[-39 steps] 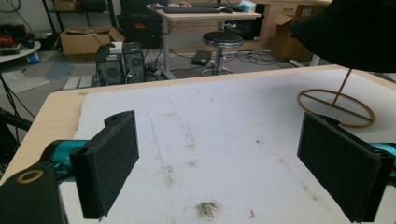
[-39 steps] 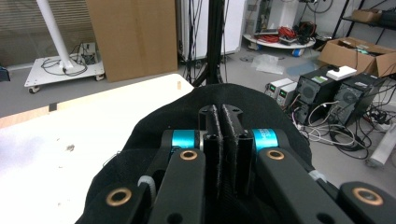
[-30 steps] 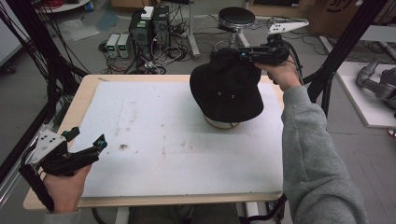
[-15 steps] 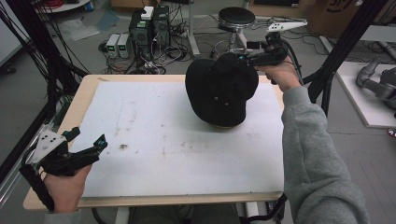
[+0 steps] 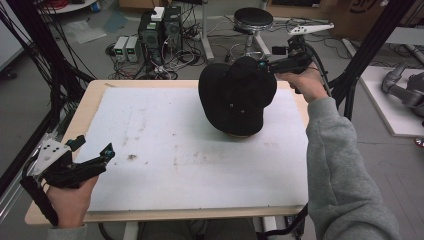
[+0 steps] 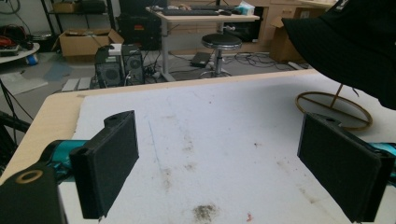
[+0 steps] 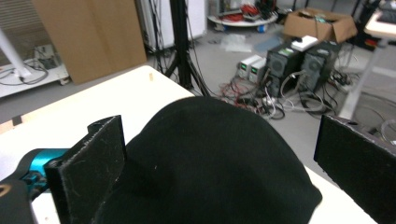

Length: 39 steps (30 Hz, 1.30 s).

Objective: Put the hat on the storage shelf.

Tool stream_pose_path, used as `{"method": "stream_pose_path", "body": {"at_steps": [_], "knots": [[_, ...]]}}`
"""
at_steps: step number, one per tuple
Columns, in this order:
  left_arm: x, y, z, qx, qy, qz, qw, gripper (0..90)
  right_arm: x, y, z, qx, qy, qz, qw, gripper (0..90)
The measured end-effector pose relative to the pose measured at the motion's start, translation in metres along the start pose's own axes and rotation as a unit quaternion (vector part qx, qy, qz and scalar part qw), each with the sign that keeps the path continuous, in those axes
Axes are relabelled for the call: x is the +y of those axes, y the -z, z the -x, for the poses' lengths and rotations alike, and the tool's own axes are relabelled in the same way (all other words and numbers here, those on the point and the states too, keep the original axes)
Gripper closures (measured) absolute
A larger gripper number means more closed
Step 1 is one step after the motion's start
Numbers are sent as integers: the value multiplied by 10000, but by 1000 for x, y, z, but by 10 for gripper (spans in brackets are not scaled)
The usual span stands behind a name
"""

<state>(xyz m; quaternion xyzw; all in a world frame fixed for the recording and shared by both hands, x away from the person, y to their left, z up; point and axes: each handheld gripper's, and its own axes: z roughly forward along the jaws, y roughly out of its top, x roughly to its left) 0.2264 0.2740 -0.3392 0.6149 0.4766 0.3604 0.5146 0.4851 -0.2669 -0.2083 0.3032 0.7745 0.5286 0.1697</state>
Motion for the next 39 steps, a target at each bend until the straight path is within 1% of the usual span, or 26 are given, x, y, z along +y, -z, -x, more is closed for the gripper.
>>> {"method": "stream_pose_path", "body": {"at_steps": [3,4,5,7,8,9,10,12,13,14,15,16,17,18,19,20,21,22,24,25,26,27,28,33,38,39], "knots": [[2,1,1,-44,3,33,10000,127,0,8,-6,-199,66,-44,9998,21],[2,1,1,-44,3,33,10000,127,0,8,-6,-199,66,-44,9998,21],[2,0,1,-58,15,34,10000,127,1,14,-10,-257,64,-52,9996,21],[2,0,2,-82,10,57,10000,127,1,17,-12,-297,47,-55,9995,21],[3,-1,3,-115,3,61,9999,127,0,23,-16,-398,113,-29,9991,21],[3,-1,3,-115,3,61,9999,127,-1,27,-18,-467,71,-43,9989,21],[4,-1,4,-122,5,70,9999,127,-1,27,-18,-467,71,-43,9989,21],[5,-1,4,-148,-12,88,9999,127,-6,36,-21,-546,101,65,9984,21],[6,-2,5,-167,11,109,9998,127,-8,40,-22,-616,68,46,9981,21],[6,-2,5,-167,11,109,9998,127,-8,40,-22,-616,68,46,9981,21],[6,-2,6,-182,6,117,9998,127,-10,43,-23,-701,55,32,9975,21],[7,-2,6,-183,12,120,9998,127,-15,51,-26,-735,7,116,9972,21],[7,-2,7,-209,-3,132,9997,127,-18,56,-27,-750,11,151,9971,21],[7,-2,7,-209,-3,132,9997,127,-21,59,-28,-825,15,201,9964,21],[8,-3,8,-214,8,130,9997,127,-24,62,-29,-893,-33,164,9959,21],[8,-3,8,-225,4,135,9997,127,-24,62,-29,-893,-33,164,9959,21],[8,-4,9,-239,-11,133,9996,127,-29,66,-30,-899,-37,215,9957,21],[8,-4,10,-249,-15,137,9996,127,-38,73,-32,-947,-90,284,9951,21],[9,-5,11,-261,-8,144,9996,127,-47,79,-33,-1045,-89,350,9939,21],[9,-5,12,-264,-17,152,9995,127,-47,79,-33,-1045,-89,350,9939,21],[9,-6,12,-266,-26,144,9995,127,-56,83,-33,-1105,-186,413,9928,21],[10,-6,12,-275,-26,150,9995,127,-56,83,-33,-1105,-186,413,9928,21],[10,-6,13,-278,-16,174,9995,127,-65,87,-34,-1202,-233,409,9916,21],[11,-8,12,-284,-14,172,9994,127,-82,94,-39,-1399,-307,522,9883,21],[11,-11,12,-291,-5,168,9994,127,-92,96,-47,-1492,-225,504,9873,21],[11,-12,12,-308,-2,163,9994,127,-97,96,-50,-1522,-166,519,9868,21]]}}
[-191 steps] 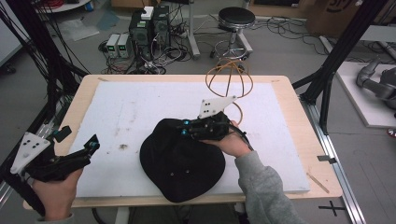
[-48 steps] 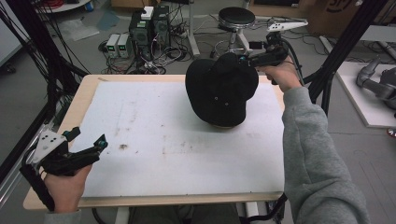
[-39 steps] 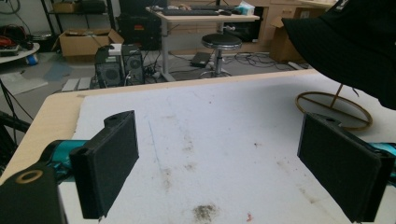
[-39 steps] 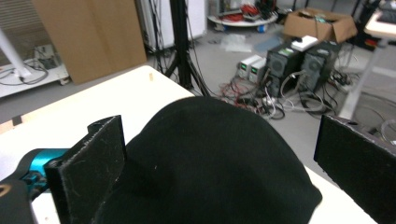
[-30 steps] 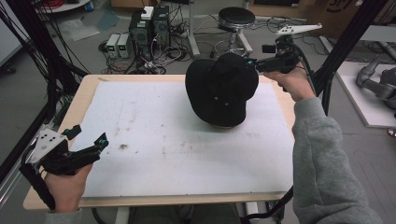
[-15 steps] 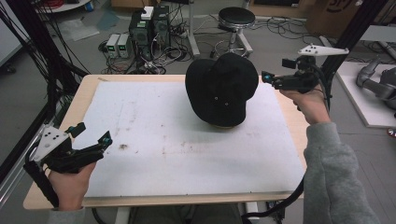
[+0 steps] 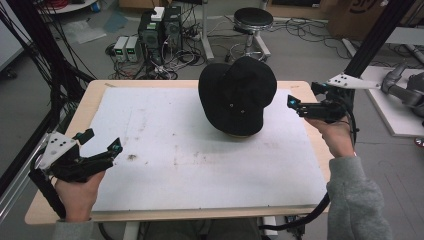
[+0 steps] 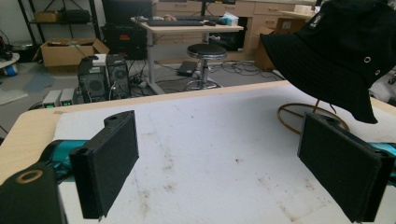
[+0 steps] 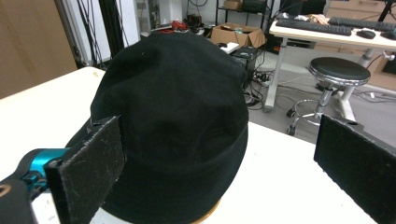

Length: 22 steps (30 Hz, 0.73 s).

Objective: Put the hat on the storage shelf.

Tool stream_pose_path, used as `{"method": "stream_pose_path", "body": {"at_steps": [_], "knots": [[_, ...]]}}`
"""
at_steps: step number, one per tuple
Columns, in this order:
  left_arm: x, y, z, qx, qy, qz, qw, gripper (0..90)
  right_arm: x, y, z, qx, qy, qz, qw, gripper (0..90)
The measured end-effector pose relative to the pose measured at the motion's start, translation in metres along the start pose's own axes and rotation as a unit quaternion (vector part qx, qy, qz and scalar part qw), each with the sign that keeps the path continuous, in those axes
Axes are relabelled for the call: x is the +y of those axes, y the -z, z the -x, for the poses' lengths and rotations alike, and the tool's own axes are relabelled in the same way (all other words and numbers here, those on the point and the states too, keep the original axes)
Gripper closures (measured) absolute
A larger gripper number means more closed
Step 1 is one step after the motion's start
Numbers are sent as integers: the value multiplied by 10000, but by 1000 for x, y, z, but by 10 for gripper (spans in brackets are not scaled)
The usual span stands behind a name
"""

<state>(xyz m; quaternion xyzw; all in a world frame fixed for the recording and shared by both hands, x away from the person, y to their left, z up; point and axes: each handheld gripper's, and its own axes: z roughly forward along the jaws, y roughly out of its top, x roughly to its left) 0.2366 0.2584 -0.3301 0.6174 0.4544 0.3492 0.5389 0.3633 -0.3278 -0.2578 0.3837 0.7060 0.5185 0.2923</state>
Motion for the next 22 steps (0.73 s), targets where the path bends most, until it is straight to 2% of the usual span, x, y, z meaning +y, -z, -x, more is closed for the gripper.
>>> {"method": "stream_pose_path", "body": {"at_steps": [10,17,20,22], "knots": [[-2,-4,2,-5,-23,-66,10000,127,-27,6,-10,-212,-44,85,9997,21],[-2,-3,1,18,-19,-73,10000,127,-49,16,-14,-421,-218,150,9988,21],[-2,-3,3,29,-43,-85,10000,127,-59,20,-13,-447,-410,217,9979,21],[-2,-3,3,30,-56,-100,9999,127,-64,22,-12,-440,-444,289,9976,21]]}}
